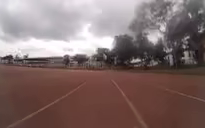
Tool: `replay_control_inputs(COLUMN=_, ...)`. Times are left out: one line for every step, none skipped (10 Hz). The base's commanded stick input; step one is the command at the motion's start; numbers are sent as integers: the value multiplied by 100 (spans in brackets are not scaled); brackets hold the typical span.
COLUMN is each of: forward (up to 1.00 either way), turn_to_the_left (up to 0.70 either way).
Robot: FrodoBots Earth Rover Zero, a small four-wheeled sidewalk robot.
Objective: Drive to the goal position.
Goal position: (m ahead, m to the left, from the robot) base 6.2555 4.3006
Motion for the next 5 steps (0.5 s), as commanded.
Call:
replay_control_inputs(forward=70, turn_to_the_left=-35)
replay_control_inputs(forward=70, turn_to_the_left=-35)
replay_control_inputs(forward=70, turn_to_the_left=-35)
replay_control_inputs(forward=70, turn_to_the_left=-25)
replay_control_inputs(forward=70, turn_to_the_left=-4)
